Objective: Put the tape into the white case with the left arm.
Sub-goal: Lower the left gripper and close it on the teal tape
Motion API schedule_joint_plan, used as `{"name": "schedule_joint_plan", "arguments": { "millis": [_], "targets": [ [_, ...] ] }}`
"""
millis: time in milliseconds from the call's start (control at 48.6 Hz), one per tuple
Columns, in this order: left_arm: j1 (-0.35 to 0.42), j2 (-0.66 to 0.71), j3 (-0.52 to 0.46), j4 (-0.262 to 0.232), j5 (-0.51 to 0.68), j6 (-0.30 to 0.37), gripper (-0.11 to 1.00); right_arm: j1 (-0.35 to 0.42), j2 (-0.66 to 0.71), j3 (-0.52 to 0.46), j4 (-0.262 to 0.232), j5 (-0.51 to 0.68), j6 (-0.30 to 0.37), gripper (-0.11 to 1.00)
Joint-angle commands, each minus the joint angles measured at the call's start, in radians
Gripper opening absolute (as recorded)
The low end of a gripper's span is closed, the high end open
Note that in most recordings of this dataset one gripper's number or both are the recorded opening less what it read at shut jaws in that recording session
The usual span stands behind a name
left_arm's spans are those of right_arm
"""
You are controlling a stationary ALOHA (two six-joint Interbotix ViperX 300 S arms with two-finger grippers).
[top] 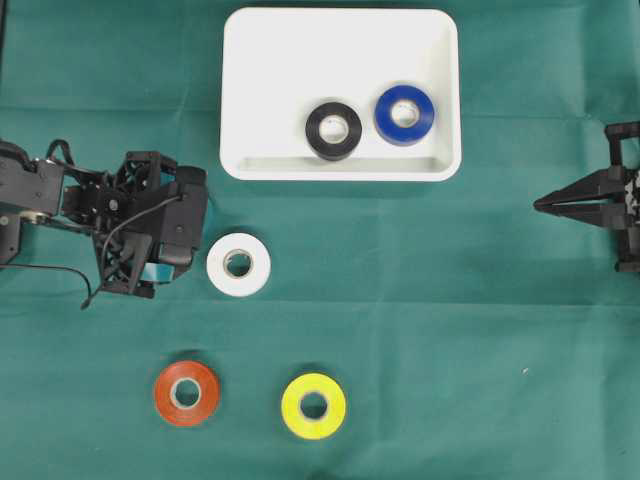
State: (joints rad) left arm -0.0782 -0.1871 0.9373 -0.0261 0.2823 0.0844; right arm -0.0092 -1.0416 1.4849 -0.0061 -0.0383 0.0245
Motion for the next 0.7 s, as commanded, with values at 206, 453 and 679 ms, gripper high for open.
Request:
{"name": "schedule_joint_plan", "arguments": {
  "millis": [206, 453, 679],
  "targets": [
    [0.021, 0.029, 0.020, -0.002, -0.041, 0.000, 0.81, 0.000, 0.006, -0.015, 0.000, -0.005, 0.002, -0.09],
    [0.041, 0.046, 0.023, -0.002, -0.046, -0.003, 0.81, 0.000, 0.006, -0.014, -0.002, -0.005, 0.002, -0.09],
    [0.041, 0.066, 0.018, -0.002, -0.063, -0.003, 0.81, 0.000, 0.006, -0.012, 0.000, -0.005, 0.002, -0.09]
  ]
}}
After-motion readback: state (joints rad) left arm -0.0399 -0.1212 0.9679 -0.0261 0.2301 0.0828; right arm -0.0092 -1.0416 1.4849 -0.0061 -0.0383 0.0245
